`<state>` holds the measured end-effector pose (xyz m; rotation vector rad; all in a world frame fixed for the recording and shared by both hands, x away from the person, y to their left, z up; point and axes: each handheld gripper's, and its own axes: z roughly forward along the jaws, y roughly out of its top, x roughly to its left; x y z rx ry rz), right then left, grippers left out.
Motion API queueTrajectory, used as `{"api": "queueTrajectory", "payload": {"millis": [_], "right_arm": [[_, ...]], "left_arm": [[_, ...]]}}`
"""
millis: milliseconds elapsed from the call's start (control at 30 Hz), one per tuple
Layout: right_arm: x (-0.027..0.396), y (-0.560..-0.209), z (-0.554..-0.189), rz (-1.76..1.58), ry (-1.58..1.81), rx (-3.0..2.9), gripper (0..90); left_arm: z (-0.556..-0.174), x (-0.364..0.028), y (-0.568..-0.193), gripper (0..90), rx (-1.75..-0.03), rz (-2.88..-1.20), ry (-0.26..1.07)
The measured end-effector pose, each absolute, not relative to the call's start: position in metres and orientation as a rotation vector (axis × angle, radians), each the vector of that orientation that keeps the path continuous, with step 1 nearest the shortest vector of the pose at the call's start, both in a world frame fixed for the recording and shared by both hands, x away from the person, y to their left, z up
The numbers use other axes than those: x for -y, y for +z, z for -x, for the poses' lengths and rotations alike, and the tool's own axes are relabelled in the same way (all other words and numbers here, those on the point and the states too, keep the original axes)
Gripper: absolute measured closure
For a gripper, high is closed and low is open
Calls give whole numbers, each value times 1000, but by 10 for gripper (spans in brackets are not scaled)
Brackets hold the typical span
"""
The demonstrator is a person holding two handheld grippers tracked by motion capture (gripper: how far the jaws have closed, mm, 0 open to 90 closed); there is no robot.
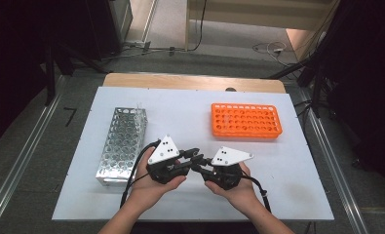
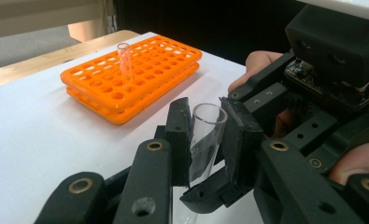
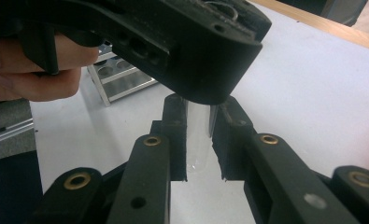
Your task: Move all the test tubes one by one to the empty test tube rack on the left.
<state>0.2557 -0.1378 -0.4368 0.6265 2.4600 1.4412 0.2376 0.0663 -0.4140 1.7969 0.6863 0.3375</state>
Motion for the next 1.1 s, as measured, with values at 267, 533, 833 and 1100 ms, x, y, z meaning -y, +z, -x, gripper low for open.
{"api": "queueTrajectory", "payload": {"millis": [267,533,833,1100], "right_arm": [[138,-437,-258,-628,1446,-2455,736],[143,-435,-262,-637,1467,-2479,455],[162,-431,-273,-691,1509,-2445,46],[192,-430,-281,-733,1515,-2426,0]], "left_arm": [[-238,-67,-414,748,-696,-1791,365],[-245,-75,-413,751,-731,-1778,393],[-253,-94,-406,751,-780,-1737,449],[-263,-122,-399,751,-848,-1687,531]]}}
